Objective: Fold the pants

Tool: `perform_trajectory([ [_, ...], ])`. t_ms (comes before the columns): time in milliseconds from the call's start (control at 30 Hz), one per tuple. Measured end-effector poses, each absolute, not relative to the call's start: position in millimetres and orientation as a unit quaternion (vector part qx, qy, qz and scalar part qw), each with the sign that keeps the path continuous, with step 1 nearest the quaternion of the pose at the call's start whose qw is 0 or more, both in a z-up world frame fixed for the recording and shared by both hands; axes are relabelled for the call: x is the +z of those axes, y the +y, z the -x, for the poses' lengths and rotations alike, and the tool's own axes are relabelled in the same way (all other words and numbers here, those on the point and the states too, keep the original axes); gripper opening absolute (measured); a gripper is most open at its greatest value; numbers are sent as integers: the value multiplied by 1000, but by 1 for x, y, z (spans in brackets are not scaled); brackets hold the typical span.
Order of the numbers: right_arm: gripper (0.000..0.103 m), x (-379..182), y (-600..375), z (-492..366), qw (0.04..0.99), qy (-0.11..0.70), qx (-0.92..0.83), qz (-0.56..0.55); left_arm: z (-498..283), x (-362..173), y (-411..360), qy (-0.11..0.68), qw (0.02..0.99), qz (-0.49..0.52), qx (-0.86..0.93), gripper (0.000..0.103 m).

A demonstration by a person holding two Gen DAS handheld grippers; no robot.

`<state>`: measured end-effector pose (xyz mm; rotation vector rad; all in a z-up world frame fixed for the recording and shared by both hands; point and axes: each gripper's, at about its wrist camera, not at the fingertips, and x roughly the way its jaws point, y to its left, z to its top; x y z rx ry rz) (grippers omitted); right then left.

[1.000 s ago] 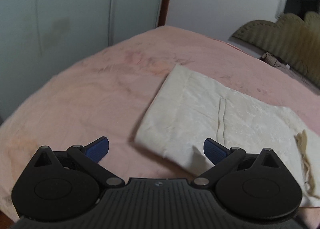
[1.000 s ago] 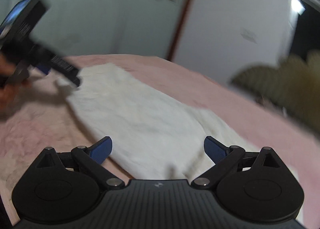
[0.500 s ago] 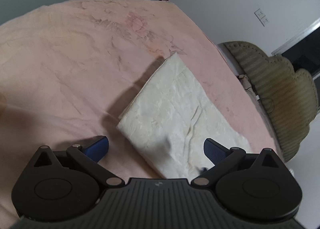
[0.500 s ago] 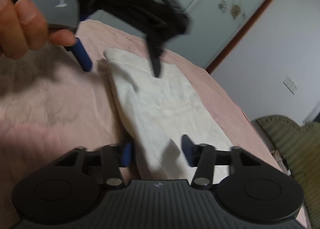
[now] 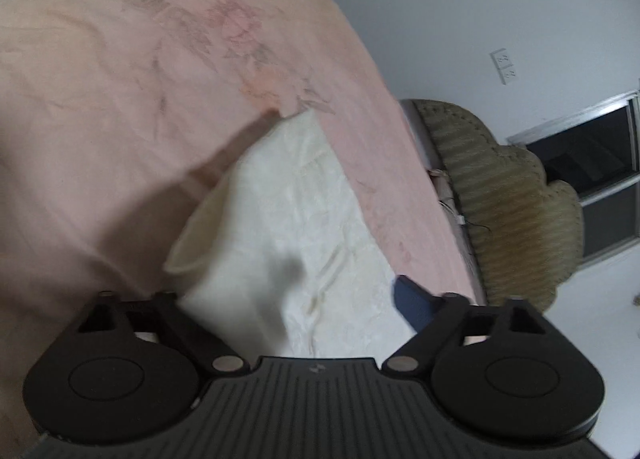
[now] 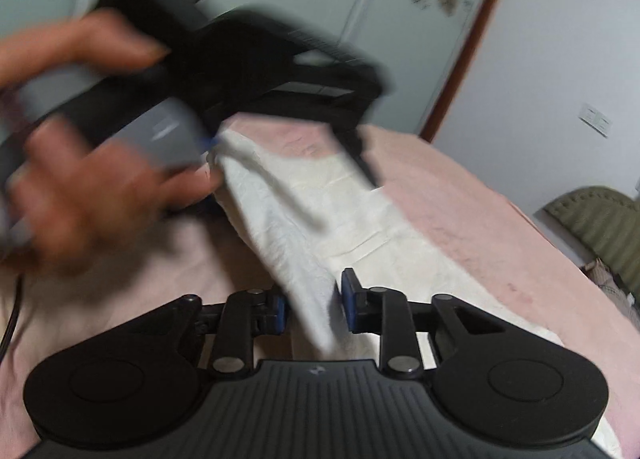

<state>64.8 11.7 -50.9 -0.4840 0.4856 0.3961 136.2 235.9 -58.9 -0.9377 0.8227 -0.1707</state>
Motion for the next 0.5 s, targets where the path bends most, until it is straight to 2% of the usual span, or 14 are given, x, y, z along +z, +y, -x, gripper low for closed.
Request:
perform_trajectory([
  [33, 27, -56, 17, -62, 919, 237, 192, 249, -137, -61, 237, 383, 810, 438, -78, 69],
  [100, 28, -66, 25, -61, 915, 232, 184, 275, -138, -67, 241, 385, 806, 444, -66, 36],
  [200, 28, -73, 33, -65, 910, 230, 179, 294, -140, -76, 248, 391, 796, 457, -60, 15],
  [333, 33, -41, 9, -67, 903, 286, 250, 202, -139, -68, 241, 377, 829, 408, -64, 13],
  [433, 33, 2, -43, -64, 892, 271, 358, 57, -135, -58, 229, 363, 857, 362, -58, 13],
  [500, 33, 14, -62, -71, 910, 252, 327, 34, -131, -50, 221, 352, 873, 333, -53, 13],
])
